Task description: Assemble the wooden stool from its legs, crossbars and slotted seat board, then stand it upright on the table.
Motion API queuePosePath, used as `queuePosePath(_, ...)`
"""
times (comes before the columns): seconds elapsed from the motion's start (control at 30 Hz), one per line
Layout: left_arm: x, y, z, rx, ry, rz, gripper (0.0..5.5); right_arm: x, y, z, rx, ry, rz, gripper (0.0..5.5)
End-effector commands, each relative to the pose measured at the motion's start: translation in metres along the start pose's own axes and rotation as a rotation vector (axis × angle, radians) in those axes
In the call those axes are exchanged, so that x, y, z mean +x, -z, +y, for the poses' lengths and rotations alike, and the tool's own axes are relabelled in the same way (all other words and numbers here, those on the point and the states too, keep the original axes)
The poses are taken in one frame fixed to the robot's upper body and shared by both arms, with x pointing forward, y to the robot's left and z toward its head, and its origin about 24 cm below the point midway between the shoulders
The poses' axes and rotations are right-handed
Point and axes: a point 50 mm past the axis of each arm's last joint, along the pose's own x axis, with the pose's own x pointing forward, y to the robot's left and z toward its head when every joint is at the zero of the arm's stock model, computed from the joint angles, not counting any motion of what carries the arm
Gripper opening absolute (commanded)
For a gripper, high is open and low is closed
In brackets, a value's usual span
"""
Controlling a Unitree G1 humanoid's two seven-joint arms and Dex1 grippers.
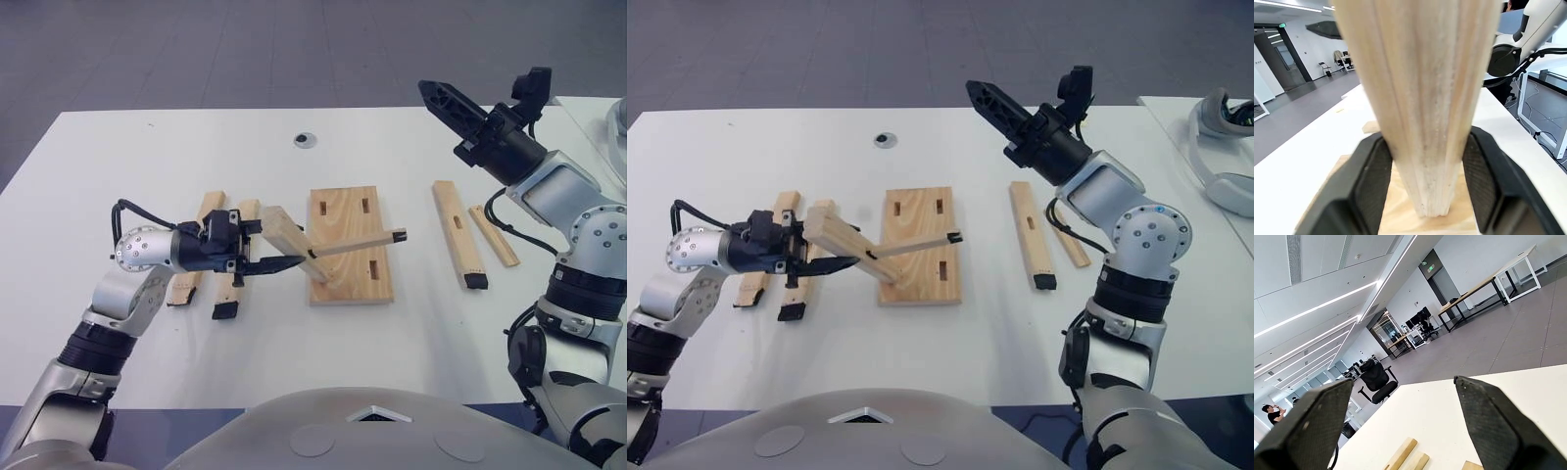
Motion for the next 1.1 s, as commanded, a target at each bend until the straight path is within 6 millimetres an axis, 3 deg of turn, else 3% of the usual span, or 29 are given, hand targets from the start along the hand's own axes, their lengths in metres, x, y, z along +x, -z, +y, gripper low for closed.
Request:
queuePosePath(0.03,-0.023,0.059,-0.02,-0.285,-0.02,0.335,2.06,-0.003,0.001,0.002,0.005,0.001,-0.026,3.81)
queuePosePath(0.17,-0.016,0.044,-0.004,-0.228,-0.034,0.332,2.06,-0.004,0.004,0.001,0.009,0.007,-0.031,3.81)
queuePosePath(0.23,-0.007,0.018,0.013,-0.16,-0.006,0.31,2.06,-0.004,0.006,0.001,0.013,0.011,-0.033,3.81)
queuePosePath(0.37,0.011,-0.059,0.053,0.01,0.01,0.235,2.06,-0.004,0.01,0.001,0.022,0.013,-0.039,3.81)
queuePosePath(0.43,0.014,-0.077,0.059,0.034,0.017,0.229,2.06,-0.003,0.012,0.001,0.025,0.013,-0.04,3.81)
queuePosePath(0.5,0.012,-0.074,0.054,-0.006,0.034,0.257,2.06,-0.002,0.012,0.002,0.024,0.01,-0.044,3.81)
queuePosePath(0.73,-0.002,-0.016,0.003,-0.116,0.129,0.34,2.06,-0.004,0.007,0.002,0.014,0.016,-0.063,3.81)
queuePosePath(1.1,-0.002,-0.005,0.003,-0.124,0.148,0.426,2.06,-0.003,0.006,0.001,0.015,0.016,-0.064,3.81)
